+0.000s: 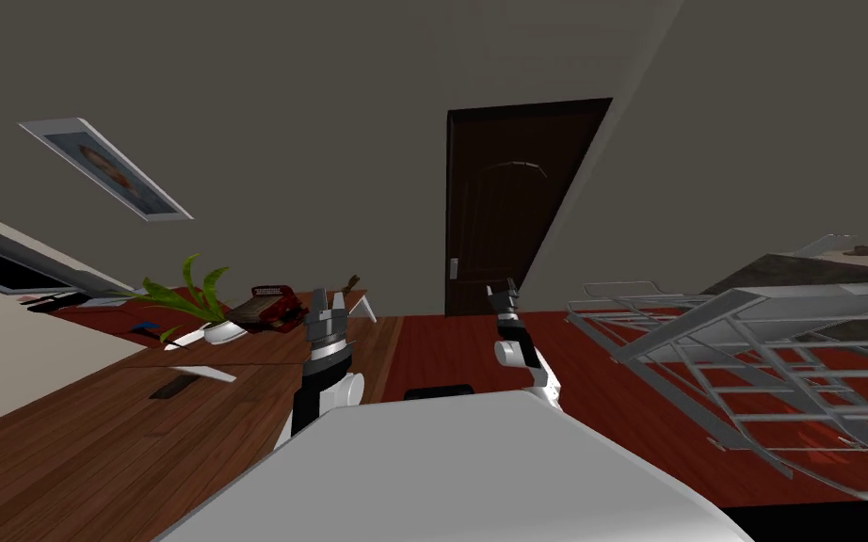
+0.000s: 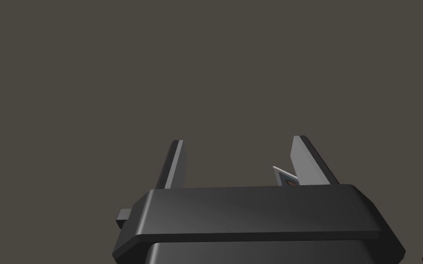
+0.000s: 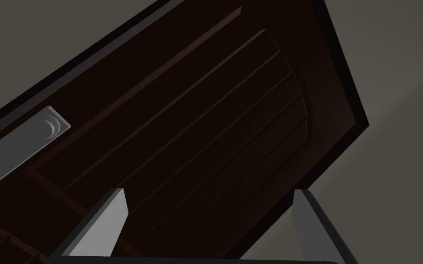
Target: Pull the door open
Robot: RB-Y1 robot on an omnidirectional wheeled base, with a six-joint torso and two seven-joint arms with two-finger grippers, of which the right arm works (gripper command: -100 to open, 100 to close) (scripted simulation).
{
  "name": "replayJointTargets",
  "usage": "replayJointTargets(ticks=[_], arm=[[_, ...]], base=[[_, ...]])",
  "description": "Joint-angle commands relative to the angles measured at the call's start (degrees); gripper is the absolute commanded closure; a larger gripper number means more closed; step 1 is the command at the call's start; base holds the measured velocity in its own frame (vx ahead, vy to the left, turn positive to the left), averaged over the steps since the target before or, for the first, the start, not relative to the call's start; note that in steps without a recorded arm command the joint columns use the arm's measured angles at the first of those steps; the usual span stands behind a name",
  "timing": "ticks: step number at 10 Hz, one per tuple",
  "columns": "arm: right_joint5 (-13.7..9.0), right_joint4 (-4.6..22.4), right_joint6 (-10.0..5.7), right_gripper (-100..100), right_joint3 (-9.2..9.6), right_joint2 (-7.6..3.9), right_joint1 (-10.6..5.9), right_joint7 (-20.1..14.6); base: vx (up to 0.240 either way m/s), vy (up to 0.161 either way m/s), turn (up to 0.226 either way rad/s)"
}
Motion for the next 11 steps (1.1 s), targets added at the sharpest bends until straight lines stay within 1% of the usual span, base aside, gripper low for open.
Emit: replayJointTargets(ticks=[1, 7, 11], arm=[[-1.24, 1.65, 0.48, -100, -0.39, -0.06, -0.86, -1.71], [-5.7, 8.84, 1.34, -100, -1.77, -0.11, -4.38, -7.56], [-8.59, 13.51, 1.91, -100, -2.67, 0.09, -6.67, -11.37]], base=[[0.108, -0.033, 0.1], [0.095, -0.029, 0.1], [0.093, -0.04, 0.105]])
